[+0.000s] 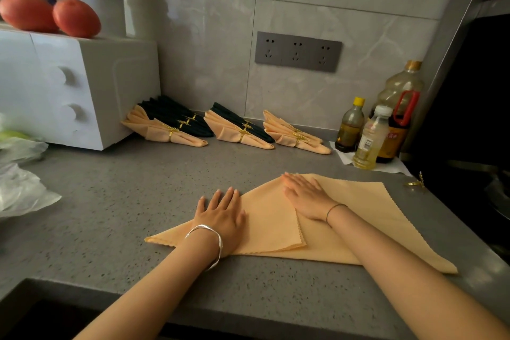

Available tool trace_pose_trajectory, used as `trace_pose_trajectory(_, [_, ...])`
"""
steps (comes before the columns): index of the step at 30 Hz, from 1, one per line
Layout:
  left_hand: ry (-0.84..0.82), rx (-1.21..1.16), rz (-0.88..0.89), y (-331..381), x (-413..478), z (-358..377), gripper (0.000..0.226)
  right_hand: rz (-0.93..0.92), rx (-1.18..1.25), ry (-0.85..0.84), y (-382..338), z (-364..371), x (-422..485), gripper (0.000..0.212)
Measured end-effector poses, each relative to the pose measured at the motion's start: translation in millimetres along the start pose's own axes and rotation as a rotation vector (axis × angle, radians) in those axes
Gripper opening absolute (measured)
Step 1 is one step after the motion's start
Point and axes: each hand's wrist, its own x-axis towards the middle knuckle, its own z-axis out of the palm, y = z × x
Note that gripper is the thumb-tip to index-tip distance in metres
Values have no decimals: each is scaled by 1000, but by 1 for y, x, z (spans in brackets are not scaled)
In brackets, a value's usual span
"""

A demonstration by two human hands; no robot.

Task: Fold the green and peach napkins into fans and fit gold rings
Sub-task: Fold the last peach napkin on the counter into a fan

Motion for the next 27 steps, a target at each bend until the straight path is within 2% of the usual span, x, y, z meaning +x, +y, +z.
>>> trace_pose_trajectory(3, [-40,-2,-6,0,1,-2,59,20,68,24,8,-6,-1,49])
trace_pose_trajectory(6, [-76,2,-32,1,4,-4,62,92,219,152,24,-14,-15,51])
trace_pose_trajectory(9, [-65,11,-26,12,11,-9,66,289,282,229,60,-24,-31,59])
trace_pose_trajectory(14, [-48,-23,46,45,26,-11,70,600,285,228,111,-36,-51,79])
trace_pose_trajectory(17, [-39,-26,71,61,27,-7,71,680,311,207,132,-31,-49,103])
trace_pose_trajectory(21, [-3,-33,71,69,24,-1,74,776,191,235,133,-34,-56,104])
trace_pose_trajectory(25, [20,-47,69,68,23,2,77,809,408,266,141,-32,-49,125])
trace_pose_trajectory(27, [32,-48,69,68,23,3,78,799,494,283,150,-26,-44,127])
